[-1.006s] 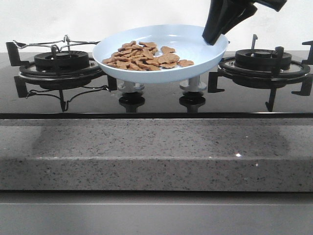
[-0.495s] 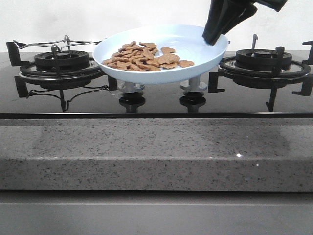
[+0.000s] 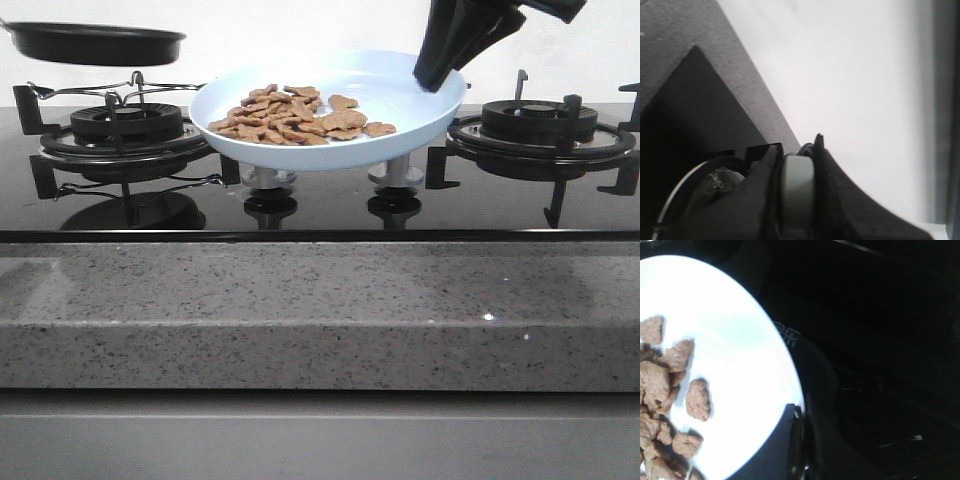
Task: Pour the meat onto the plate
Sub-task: 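Return the pan with the left gripper onto its burner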
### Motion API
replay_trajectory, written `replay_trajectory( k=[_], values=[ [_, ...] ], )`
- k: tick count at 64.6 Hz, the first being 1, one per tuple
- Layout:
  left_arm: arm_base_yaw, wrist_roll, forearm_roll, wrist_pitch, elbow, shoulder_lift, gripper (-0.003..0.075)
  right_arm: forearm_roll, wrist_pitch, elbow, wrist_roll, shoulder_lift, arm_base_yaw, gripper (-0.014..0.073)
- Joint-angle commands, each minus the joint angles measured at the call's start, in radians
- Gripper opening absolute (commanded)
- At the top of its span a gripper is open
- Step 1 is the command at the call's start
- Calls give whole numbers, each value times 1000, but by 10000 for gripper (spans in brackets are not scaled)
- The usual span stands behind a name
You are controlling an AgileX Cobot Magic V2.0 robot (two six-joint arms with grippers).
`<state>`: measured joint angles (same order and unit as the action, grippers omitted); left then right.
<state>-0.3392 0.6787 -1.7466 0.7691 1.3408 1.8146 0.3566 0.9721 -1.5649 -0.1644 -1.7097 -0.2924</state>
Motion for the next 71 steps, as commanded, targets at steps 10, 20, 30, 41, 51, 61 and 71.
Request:
replay_trajectory(
  k=[10, 20, 30, 41, 51, 61, 71],
  values=[
    [27, -7, -118, 23, 27, -19, -20, 29, -37, -25, -5, 55, 4, -69],
    [46, -7, -118, 17, 27, -15, -20, 29, -37, -25, -5, 55, 4, -69],
    [47, -7, -118, 17, 27, -15, -20, 29, -37, -25, -5, 55, 4, -69],
    [47, -7, -114, 19, 27, -15, -20, 29, -37, -25, -5, 55, 4, -69],
    [47, -7, -106, 30, 27, -15, 55, 29, -37, -25, -5, 55, 4, -69],
    [45, -7, -74, 74, 27, -17, 370, 29, -37, -25, -5, 55, 4, -69],
    [40, -7, -21, 123, 27, -17, 547, 29, -37, -25, -5, 55, 4, -69]
  ],
)
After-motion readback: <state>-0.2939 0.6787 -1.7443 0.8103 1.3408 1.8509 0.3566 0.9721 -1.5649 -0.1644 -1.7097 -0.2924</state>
